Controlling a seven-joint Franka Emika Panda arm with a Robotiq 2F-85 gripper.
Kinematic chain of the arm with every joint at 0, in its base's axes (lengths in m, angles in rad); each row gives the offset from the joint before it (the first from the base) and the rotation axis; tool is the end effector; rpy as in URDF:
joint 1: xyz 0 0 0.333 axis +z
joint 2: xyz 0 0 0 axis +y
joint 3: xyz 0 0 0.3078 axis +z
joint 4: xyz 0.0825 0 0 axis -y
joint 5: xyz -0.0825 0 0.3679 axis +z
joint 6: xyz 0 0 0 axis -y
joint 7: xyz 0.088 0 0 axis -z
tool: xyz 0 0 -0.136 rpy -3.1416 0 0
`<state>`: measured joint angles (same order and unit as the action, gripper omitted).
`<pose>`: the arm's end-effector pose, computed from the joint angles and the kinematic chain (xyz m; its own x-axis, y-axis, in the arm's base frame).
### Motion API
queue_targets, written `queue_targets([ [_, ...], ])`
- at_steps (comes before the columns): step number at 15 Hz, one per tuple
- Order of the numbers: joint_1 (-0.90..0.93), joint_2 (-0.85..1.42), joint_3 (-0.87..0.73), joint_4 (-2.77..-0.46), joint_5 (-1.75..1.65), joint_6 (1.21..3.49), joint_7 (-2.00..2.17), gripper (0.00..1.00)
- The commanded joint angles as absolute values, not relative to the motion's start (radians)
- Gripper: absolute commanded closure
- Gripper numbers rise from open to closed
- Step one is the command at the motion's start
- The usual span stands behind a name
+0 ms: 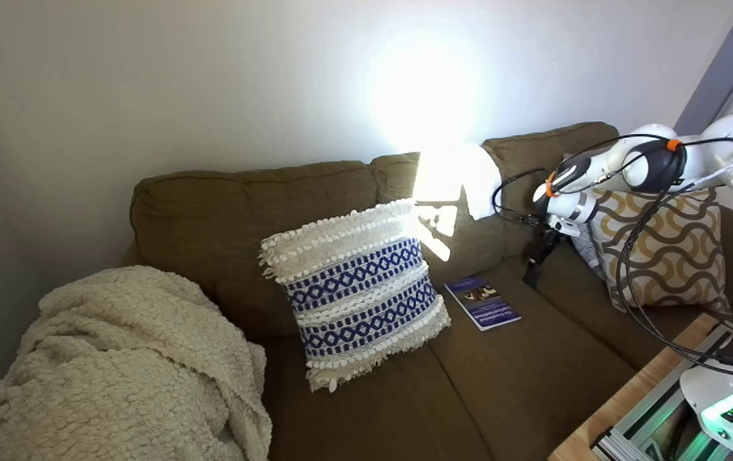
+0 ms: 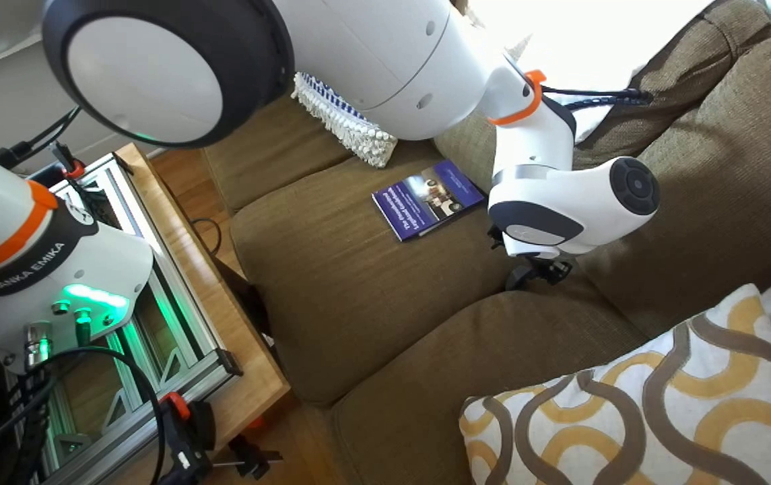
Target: Remove the black remote from in-between the cushions of the couch
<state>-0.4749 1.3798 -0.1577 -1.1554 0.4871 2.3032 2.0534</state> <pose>0.5507 -0.3572 -0.0911 -0.9803 -0.1973 -0.0112 -0.1936 0.9474 0.2549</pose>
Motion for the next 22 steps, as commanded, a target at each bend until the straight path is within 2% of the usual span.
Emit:
queue_targets([
  [1,-0.449,1.444,-0.209,-1.07,0.432,2.313,2.122,0.0],
  [8,-0.448,1.564,-0.212,-0.93,0.375,2.324,2.165,0.0],
  [9,-0.438,1.49,-0.201,-1.047,0.37,2.375,2.151,0.0],
  [10,-0.438,1.499,-0.201,-1.04,0.366,2.389,2.152,0.0],
  [12,-0.436,1.499,-0.202,-1.045,0.362,2.399,2.154,0.26],
  [15,-0.437,1.498,-0.205,-1.042,0.355,2.386,2.159,0.51],
  [20,-0.441,1.498,-0.197,-1.043,0.351,2.369,2.15,0.89],
  [22,-0.446,1.498,-0.192,-1.041,0.35,2.378,2.135,0.92],
])
